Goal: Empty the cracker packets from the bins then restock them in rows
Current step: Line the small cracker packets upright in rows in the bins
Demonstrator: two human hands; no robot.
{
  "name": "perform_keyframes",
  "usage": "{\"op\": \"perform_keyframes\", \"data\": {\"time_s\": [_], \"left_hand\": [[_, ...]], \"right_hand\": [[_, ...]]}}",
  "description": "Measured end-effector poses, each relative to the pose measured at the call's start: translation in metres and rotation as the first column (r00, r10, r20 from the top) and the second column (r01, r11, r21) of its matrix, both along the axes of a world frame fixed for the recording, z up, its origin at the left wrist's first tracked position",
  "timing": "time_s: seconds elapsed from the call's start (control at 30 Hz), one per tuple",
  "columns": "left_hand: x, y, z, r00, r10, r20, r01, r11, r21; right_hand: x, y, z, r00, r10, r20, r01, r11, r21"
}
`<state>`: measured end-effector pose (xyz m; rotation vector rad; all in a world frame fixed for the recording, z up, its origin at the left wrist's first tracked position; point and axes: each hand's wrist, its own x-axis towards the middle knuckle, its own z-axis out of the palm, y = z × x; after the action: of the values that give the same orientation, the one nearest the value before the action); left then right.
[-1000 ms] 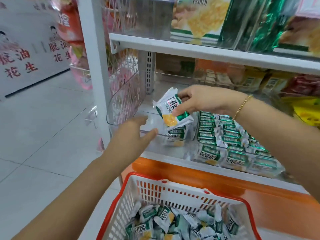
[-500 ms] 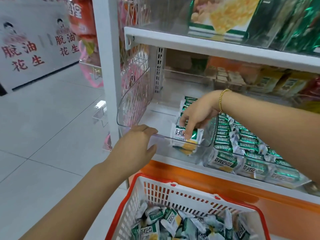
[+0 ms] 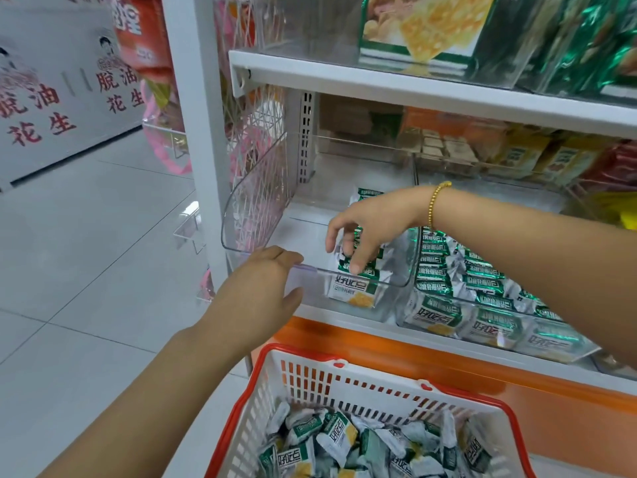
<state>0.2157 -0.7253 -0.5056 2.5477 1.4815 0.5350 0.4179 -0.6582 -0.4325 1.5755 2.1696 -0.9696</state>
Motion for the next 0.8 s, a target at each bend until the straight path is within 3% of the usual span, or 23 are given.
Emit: {"op": "perform_keyframes", "data": {"time_s": [0.07,0.37,0.6,0.8], "left_hand": [[0.0,0.0,0.0,1.0,0.005,0.004,-0.005,1.0,-0.002],[0.001,0.001,0.0,1.0,0.007,0.015,-0.007,1.0,-0.001],[-0.001,0.002,0.0,1.0,-0.004,0.001,0.004,1.0,-0.007],[-0.001,0.0,-0.002,1.0,-0.011,0.017,0.011,1.0,-0.006]], "right_hand": [[0.0,0.003,-0.002,0.998,0.018,-0.052,-0.019,1.0,-0.013],[-0.025,0.006,-0.024,0.948,0.199,0.247,-0.248,0.95,0.187],[-0.028,0.006,-0.022,0.847,0.332,0.415,-0.324,0.941,-0.092],[-0.027,-0.003,-0.018,0.85,0.296,0.435,-0.308,0.95,-0.045]]}}
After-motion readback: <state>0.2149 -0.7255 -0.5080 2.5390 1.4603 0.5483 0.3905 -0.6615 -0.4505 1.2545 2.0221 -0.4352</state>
